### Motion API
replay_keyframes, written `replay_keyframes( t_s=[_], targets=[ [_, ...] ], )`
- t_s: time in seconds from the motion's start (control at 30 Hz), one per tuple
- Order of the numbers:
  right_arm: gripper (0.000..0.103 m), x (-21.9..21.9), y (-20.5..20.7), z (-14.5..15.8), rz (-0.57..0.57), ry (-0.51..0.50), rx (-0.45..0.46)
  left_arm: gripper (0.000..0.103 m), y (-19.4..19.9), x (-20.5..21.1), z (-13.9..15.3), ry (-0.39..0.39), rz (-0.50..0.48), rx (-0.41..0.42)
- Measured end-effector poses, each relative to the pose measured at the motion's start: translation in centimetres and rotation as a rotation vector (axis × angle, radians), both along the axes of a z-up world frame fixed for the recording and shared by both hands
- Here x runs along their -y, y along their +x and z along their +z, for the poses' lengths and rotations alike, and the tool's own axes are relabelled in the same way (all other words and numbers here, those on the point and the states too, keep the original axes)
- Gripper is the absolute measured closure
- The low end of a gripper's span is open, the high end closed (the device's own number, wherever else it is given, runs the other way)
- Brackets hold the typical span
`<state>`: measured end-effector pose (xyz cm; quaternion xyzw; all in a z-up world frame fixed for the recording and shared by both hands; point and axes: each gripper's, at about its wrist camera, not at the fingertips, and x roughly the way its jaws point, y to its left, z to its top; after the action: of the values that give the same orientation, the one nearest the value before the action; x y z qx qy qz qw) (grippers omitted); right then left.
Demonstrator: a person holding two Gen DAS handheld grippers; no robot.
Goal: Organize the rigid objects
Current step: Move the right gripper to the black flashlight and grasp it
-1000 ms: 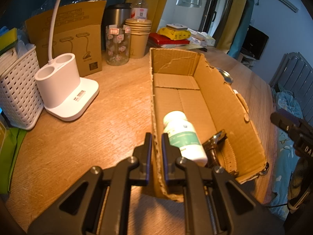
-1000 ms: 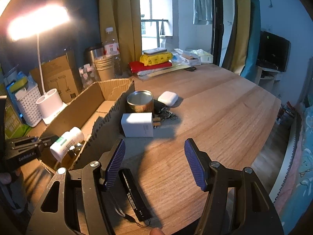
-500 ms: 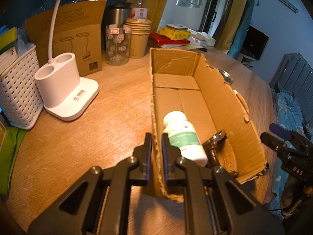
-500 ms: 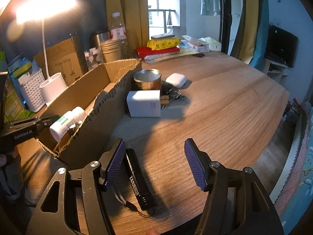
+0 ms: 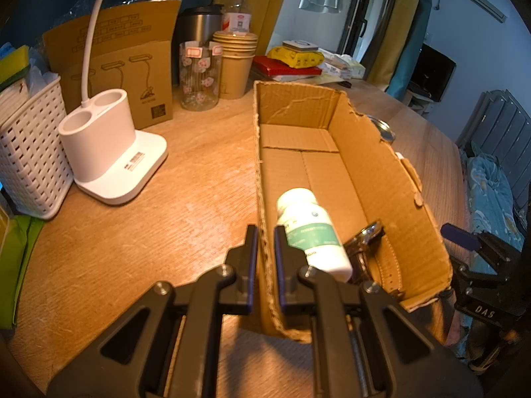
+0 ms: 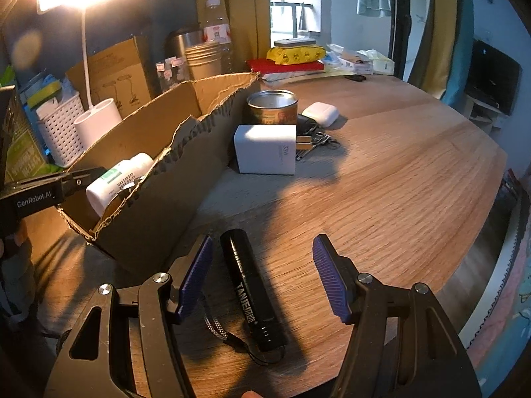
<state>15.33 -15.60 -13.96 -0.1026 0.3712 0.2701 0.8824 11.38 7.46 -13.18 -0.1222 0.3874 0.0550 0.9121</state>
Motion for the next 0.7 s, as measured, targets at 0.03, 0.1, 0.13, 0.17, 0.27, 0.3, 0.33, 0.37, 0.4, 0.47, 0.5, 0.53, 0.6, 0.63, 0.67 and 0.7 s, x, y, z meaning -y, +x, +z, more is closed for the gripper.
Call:
replay_keyframes(
  t_s=[0.03,0.1,0.13,0.17,0.27,0.3,0.33,0.37,0.4,0.47,0.5,0.53,0.6,0.63,0.67,0.7],
  targets=[
    [0.037,0.0,0.0,-0.1,0.005,0.0,-0.002,0.093,0.0,0.0,0.0,0.0,0.0,0.0],
    [0.038,-0.1,-0.1,-0.3,0.013,-0.001,-0.008,0.093,0.0,0.0,0.0,0.0,-0.001,0.0],
    [0.039,-0.2,-0.1,-0.3,0.018,-0.002,-0.012,0.093,0.0,0.0,0.0,0.0,0.0,0.0],
    [0.042,-0.3,-0.1,-0.4,0.022,-0.003,-0.014,0.093,0.0,0.0,0.0,0.0,0.0,0.0],
    [0.051,-0.5,-0.2,-0.7,0.038,-0.004,-0.026,0.093,0.0,0.0,0.0,0.0,0.0,0.0],
    [0.051,-0.6,-0.2,-0.7,0.042,-0.002,-0.03,0.093,0.0,0.0,0.0,0.0,0.0,0.0],
    [0.053,-0.6,-0.2,-0.8,0.044,-0.001,-0.034,0.093,0.0,-0.1,0.0,0.0,0.0,0.0],
    [0.055,-0.6,-0.1,-0.9,0.045,-0.001,-0.037,0.093,0.0,0.0,0.0,-0.001,0.0,0.0],
    [0.056,-0.6,-0.1,-1.0,0.045,-0.001,-0.038,0.093,0.0,0.0,0.0,0.0,0.0,0.001],
    [0.062,-0.7,-0.1,-1.1,0.045,-0.004,-0.04,0.093,0.0,0.0,0.0,0.0,0.0,0.0],
    [0.063,-0.7,-0.1,-1.1,0.045,-0.005,-0.041,0.093,0.0,0.0,0.0,0.0,0.0,0.0],
    [0.063,-0.7,-0.1,-1.2,0.046,-0.008,-0.041,0.093,0.0,0.0,0.0,0.001,0.0,0.001],
    [0.065,-0.7,-0.1,-1.3,0.048,-0.011,-0.042,0.093,0.0,0.0,0.0,0.0,0.0,0.001],
    [0.067,-0.7,-0.1,-1.4,0.049,-0.014,-0.043,0.093,0.0,0.0,0.0,0.0,0.0,0.001],
    [0.071,-0.7,-0.1,-1.5,0.049,-0.016,-0.04,0.093,0.0,0.0,0.0,0.001,0.0,0.001],
    [0.073,-0.7,-0.1,-1.5,0.049,-0.017,-0.038,0.093,0.0,0.0,0.0,0.0,0.0,0.001]
  ],
)
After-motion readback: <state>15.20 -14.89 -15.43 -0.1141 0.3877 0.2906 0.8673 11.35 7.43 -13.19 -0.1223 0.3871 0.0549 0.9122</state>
